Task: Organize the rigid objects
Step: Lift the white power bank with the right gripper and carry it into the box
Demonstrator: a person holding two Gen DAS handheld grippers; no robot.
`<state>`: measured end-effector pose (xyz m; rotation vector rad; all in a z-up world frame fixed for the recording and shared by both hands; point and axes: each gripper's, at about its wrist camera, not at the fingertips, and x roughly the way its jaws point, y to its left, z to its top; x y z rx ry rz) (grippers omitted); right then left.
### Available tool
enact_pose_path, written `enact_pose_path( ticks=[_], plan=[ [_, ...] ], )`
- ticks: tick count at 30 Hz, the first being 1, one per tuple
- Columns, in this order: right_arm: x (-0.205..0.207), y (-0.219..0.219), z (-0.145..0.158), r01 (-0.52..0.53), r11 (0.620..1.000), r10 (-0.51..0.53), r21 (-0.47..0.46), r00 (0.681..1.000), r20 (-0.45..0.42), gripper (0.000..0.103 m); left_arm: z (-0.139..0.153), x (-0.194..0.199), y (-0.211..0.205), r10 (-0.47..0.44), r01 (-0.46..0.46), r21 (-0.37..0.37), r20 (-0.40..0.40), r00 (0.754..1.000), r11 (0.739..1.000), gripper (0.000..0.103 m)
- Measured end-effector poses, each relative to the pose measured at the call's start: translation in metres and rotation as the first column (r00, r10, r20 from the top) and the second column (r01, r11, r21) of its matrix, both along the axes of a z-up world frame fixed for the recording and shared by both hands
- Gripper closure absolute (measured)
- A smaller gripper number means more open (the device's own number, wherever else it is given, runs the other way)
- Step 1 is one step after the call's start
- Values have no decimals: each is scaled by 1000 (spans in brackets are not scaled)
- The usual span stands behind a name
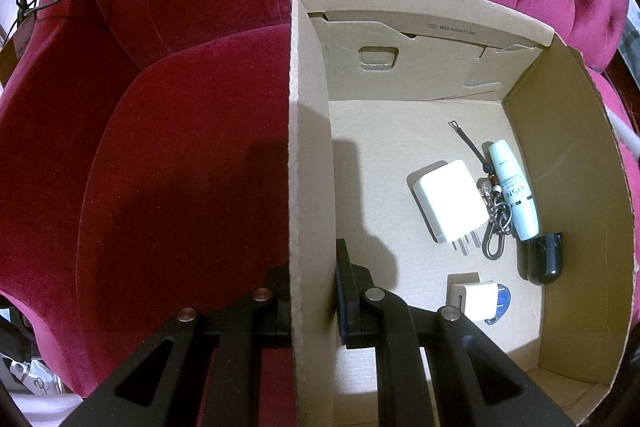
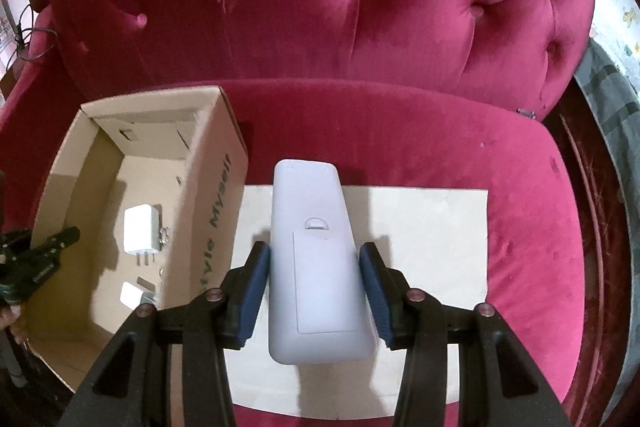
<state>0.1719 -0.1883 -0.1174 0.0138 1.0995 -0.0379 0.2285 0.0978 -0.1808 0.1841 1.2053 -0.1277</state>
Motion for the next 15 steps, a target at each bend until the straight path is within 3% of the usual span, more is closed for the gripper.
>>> enact_pose_path(
  ticks=[15],
  plan=[
    [3,38,56,-51,999,52,-14,995,87,54,0,1,1,-1,1,1,1,1000,1000,89]
  ],
)
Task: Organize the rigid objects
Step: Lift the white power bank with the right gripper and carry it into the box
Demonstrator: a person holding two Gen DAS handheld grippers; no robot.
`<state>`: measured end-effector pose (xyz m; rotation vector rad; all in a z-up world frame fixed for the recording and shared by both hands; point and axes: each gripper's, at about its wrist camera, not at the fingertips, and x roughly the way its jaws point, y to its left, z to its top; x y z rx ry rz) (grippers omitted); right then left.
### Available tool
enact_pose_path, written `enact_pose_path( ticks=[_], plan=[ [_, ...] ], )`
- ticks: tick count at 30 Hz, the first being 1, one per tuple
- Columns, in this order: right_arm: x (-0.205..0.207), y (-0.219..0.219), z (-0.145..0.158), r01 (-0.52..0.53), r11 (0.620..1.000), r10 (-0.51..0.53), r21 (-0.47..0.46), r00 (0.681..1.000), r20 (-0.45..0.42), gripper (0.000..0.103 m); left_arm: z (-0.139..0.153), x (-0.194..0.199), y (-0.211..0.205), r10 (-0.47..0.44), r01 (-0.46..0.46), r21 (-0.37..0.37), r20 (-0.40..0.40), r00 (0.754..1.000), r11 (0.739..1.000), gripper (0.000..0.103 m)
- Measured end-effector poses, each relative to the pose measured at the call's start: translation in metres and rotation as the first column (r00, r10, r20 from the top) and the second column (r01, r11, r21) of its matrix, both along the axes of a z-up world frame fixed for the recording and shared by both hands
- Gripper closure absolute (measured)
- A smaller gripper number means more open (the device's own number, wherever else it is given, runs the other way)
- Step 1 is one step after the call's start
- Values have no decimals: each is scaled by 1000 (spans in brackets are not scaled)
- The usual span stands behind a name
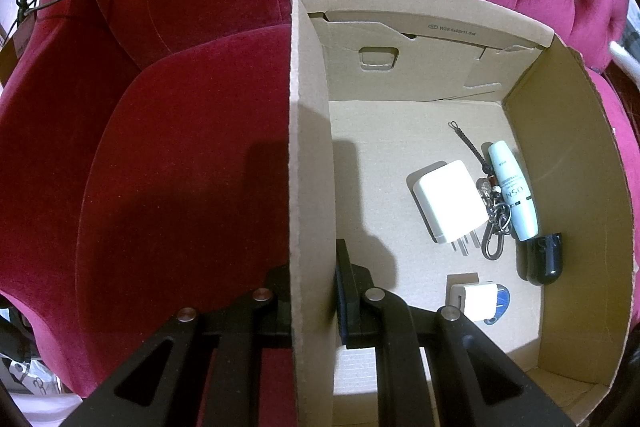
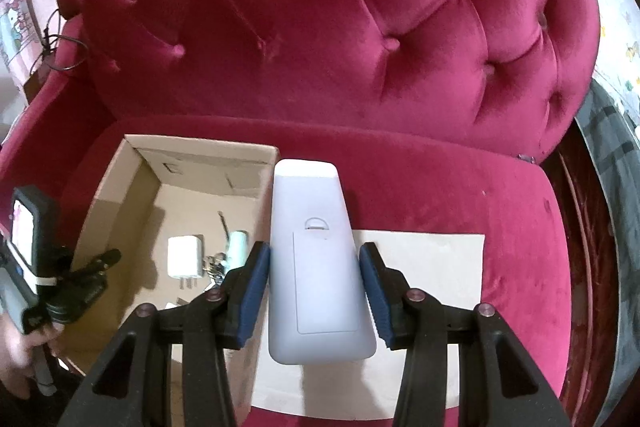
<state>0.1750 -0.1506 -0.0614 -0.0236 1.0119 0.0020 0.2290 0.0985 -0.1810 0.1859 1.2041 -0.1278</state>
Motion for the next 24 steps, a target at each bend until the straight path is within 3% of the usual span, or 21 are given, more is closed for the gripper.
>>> enact_pose_path(
  ticks=[12,24],
  plan=[
    [9,49,11,-90,996,89,22,996,23,54,0,-1,-1,0,0,1,1,1000,1000,89],
    [17,100,-27,-161,986,163,53,986,-46,54,2,0,0,-1,1,-6,1,1000,1000,89]
  ],
)
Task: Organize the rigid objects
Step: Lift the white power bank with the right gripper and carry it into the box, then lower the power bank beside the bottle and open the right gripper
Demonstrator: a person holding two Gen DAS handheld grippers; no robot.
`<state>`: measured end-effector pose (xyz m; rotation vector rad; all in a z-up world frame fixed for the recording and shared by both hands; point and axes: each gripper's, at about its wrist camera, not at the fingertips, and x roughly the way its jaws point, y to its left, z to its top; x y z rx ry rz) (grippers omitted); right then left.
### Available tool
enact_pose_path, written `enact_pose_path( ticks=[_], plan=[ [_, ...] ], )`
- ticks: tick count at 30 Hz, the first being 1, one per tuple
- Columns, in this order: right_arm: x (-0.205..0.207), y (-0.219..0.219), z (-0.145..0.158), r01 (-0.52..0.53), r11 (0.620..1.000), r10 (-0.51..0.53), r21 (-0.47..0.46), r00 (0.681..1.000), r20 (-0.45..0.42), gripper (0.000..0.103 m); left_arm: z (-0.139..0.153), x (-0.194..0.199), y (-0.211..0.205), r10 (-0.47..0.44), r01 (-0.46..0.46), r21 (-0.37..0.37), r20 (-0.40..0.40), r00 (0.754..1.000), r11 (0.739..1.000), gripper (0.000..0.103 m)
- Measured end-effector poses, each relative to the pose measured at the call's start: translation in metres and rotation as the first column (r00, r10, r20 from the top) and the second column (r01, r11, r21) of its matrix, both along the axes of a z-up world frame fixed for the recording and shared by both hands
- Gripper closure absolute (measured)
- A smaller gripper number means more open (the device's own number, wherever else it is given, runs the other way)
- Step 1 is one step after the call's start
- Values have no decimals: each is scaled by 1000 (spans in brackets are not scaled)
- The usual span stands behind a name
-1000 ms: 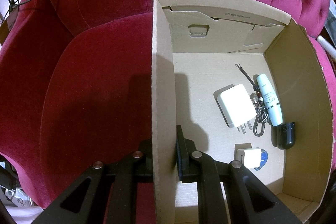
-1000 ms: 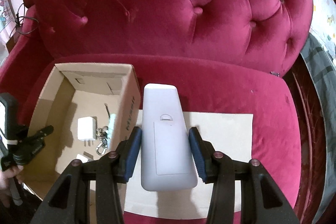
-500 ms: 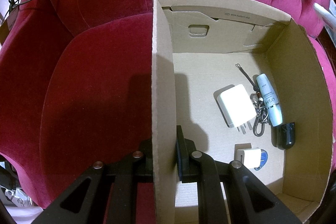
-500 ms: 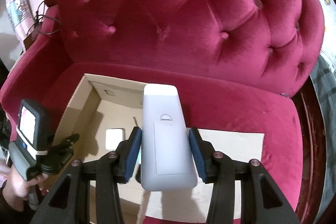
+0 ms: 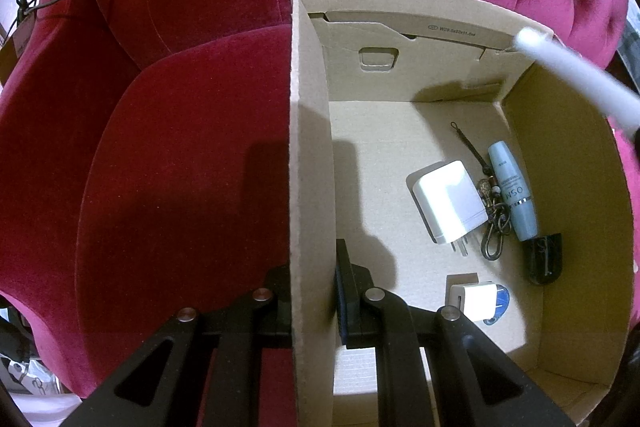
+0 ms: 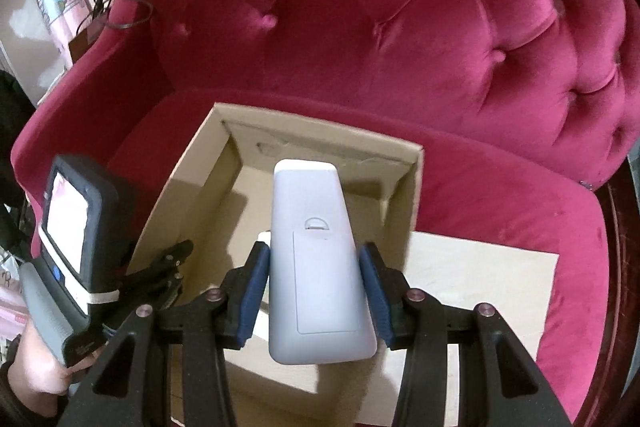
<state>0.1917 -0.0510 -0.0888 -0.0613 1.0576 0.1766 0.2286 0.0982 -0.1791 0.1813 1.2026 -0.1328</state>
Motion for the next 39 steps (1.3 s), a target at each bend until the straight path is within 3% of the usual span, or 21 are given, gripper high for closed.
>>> enact_pose_path(
  ticks=[23,39],
  plan=[
    [17,15,-71,41,998,-46,-48,993,-110,53,0,-1,2,-2,2,-2,2,1000,1000,88],
    [14,22,-96,31,998,-40,-53,982,-182,53,0,-2,1,-3,3,-1,2,1000,1000,88]
  ],
)
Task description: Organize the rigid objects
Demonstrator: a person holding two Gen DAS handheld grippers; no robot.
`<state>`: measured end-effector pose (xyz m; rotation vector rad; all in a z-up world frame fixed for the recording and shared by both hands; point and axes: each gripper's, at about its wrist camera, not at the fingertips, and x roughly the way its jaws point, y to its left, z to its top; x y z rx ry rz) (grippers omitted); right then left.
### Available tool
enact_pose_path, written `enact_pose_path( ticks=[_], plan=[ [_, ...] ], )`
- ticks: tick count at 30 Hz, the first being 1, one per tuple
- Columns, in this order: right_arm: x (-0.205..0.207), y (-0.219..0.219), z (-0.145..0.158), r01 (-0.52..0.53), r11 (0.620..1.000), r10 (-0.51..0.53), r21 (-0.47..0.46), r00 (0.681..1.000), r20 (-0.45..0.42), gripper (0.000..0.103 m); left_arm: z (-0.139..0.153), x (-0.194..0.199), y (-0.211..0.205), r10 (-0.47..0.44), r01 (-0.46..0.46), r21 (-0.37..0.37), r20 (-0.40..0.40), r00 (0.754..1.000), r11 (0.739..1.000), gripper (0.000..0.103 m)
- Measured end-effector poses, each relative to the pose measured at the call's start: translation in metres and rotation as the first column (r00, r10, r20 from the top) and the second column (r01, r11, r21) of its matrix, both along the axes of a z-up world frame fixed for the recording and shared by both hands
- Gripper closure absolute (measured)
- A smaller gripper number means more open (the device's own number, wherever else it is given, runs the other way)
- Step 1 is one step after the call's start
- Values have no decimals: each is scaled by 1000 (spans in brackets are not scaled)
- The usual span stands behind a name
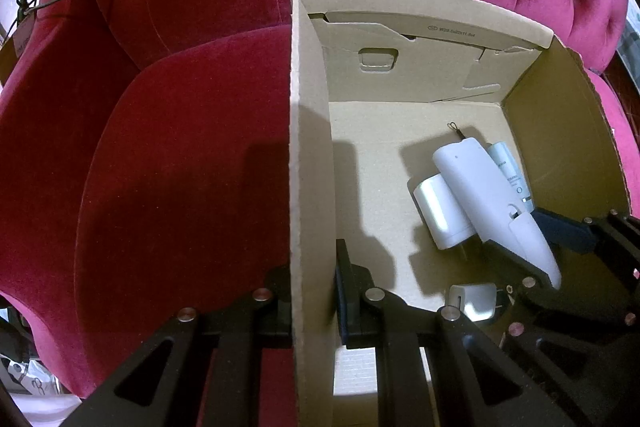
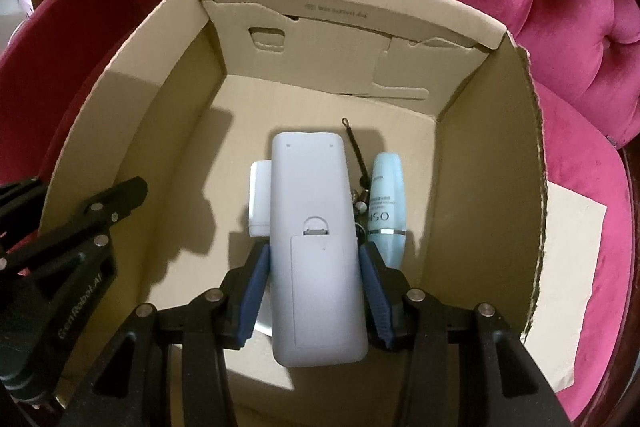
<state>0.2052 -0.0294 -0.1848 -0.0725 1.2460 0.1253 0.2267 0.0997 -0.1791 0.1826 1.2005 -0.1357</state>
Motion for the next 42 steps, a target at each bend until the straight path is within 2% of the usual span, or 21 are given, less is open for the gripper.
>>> enact_pose_path(
  ticks=[6,13,20,33,35,39,42],
  plan=[
    [-1,0,5,-9,1000,9,17,1000,16,50,0,0,-1,0,0,2,0,1000,1000,88],
    [-9,0,27,-9,1000,7,23,998,65,48,1,-1,-2,-2,2,6,2,1000,1000,88],
    [-16,-13,49,43,999,-45,21,995,90,43,2,0,-3,-2,2,12,3,1000,1000,89],
    [-35,-43,68,110,994,-111,9,987,113,39,4,-3,-9,1,-2,38,15,1000,999,89],
    [-40,-44,71,112,993,-114,20,986,118,32,3,-3,-9,8,-8,35,13,1000,999,89],
    [-44,-47,76,145,989,-145,12,981,132,27,4,-3,-11,6,-7,45,16,1000,999,89],
    [-47,-51,77,172,985,-170,-3,977,131,21,4,-3,-12,8,-9,47,17,1000,999,89]
  ],
)
